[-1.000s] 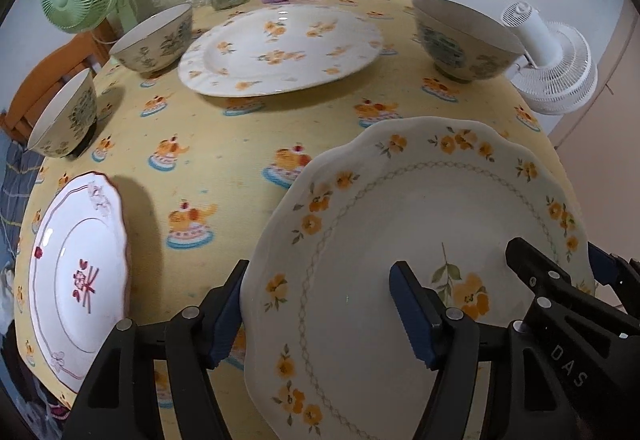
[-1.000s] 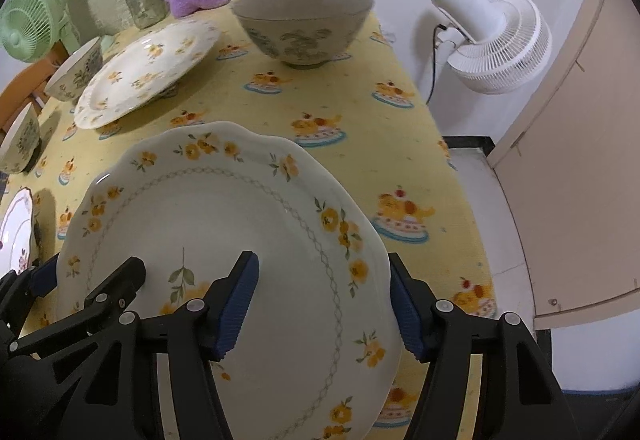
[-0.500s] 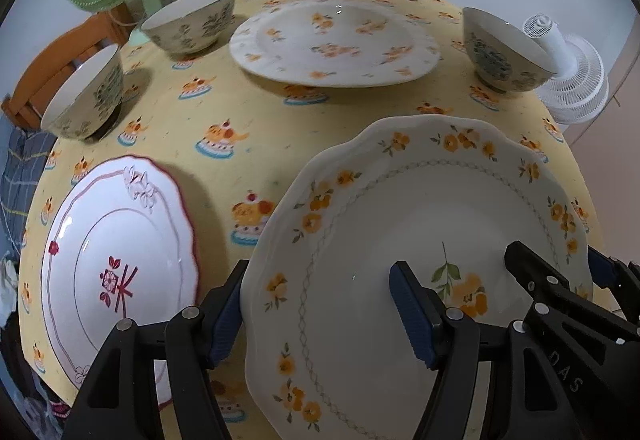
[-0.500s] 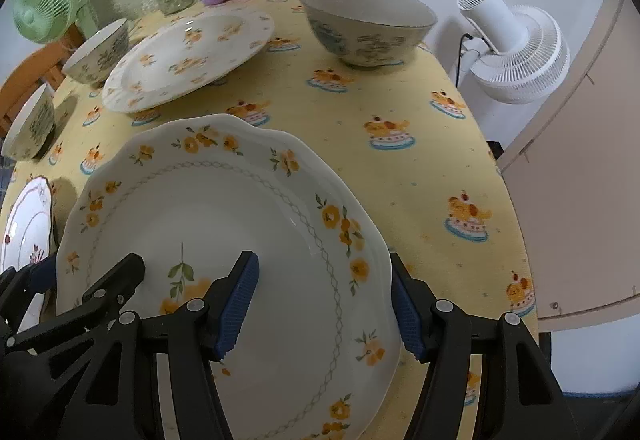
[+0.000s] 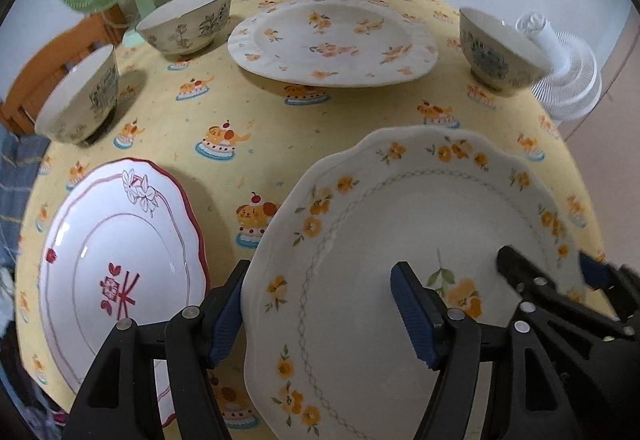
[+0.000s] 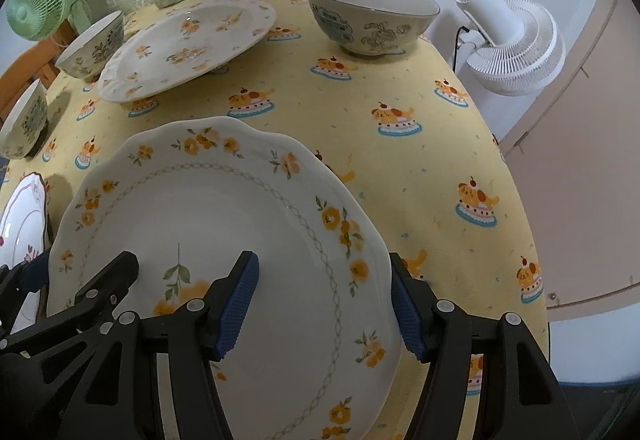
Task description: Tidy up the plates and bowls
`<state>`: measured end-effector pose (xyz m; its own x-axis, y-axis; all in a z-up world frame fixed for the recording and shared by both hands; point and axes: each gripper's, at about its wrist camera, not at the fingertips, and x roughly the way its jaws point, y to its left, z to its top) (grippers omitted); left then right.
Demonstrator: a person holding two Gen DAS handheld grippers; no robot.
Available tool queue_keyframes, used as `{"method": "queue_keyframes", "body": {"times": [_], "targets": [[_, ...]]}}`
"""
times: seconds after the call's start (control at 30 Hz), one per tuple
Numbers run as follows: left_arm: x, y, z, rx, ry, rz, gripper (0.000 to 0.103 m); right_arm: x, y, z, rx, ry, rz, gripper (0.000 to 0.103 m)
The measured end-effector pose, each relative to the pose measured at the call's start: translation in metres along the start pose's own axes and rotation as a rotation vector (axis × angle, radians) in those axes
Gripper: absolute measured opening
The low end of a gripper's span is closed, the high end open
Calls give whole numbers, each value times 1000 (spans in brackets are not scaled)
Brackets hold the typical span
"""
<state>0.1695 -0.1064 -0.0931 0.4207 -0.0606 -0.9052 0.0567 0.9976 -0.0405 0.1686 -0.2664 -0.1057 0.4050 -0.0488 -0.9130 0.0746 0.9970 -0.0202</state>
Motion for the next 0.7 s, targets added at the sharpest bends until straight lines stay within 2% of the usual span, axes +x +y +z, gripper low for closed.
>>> {"method": "queue_keyframes", "body": {"times": [0.17,0.4,0.53,0.7], "targets": [[-15,5,6,15,-55,0,79,-13,4,5,-4,-45,-10,69],[-35,25,19,6,-89,-32,89,-38,9,14,43,-88,-5,79],[-43,43,30,3,-88,-58,91,-53,19,21,68,-122,-1,83],[-53,61,43,33,-125,-52,92,-65,38,31,79,-158,2,84]]}}
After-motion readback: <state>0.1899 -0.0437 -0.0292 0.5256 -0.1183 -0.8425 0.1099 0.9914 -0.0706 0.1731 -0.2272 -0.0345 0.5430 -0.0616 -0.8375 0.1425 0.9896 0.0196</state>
